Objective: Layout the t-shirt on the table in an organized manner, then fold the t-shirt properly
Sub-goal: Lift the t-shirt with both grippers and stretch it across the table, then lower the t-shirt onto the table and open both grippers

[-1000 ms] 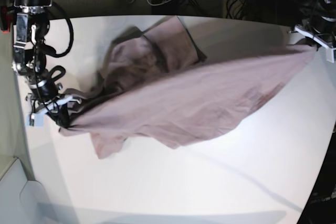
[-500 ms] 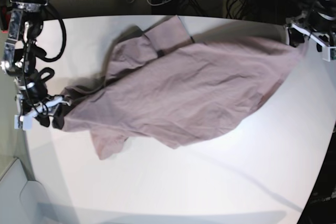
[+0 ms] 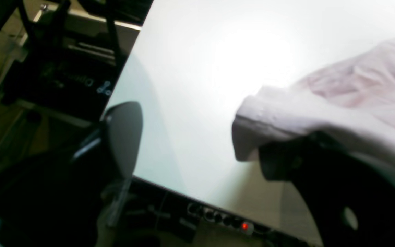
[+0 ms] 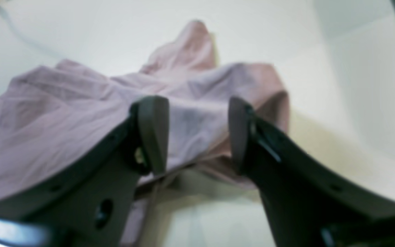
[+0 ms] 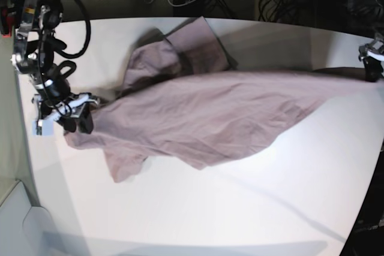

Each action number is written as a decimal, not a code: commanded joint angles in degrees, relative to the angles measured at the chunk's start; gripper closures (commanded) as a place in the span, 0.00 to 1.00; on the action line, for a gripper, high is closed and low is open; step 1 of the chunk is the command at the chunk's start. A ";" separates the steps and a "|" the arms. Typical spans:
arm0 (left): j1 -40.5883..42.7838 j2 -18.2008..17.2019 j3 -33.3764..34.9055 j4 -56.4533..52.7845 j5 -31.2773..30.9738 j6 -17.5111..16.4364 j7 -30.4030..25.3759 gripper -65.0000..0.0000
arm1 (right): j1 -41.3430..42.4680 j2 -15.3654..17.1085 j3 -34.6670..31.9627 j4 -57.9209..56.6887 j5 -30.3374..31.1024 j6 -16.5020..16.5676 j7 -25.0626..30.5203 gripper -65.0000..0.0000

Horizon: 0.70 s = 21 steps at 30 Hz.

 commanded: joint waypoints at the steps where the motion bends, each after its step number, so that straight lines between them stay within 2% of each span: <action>1: 0.01 -1.56 -0.59 0.95 -0.80 0.12 -1.22 0.23 | 0.28 0.30 -0.11 1.19 0.54 0.54 1.55 0.56; 9: 3.53 -6.04 -0.15 1.13 -1.15 0.12 -0.96 0.23 | -0.16 -0.05 -0.20 1.01 0.54 0.54 1.55 0.56; 11: 5.03 -7.01 0.55 1.04 -1.15 0.12 0.89 0.23 | -0.16 -0.05 -0.20 1.01 0.54 0.54 1.55 0.56; 15: 8.01 -10.61 10.14 0.78 -0.53 0.12 7.22 0.23 | 0.02 -0.14 -0.20 1.01 0.54 0.45 1.55 0.56; 21: 11.09 -14.04 27.81 -0.45 -0.53 0.12 8.54 0.23 | 0.28 -0.14 -0.20 1.19 0.54 0.36 1.55 0.56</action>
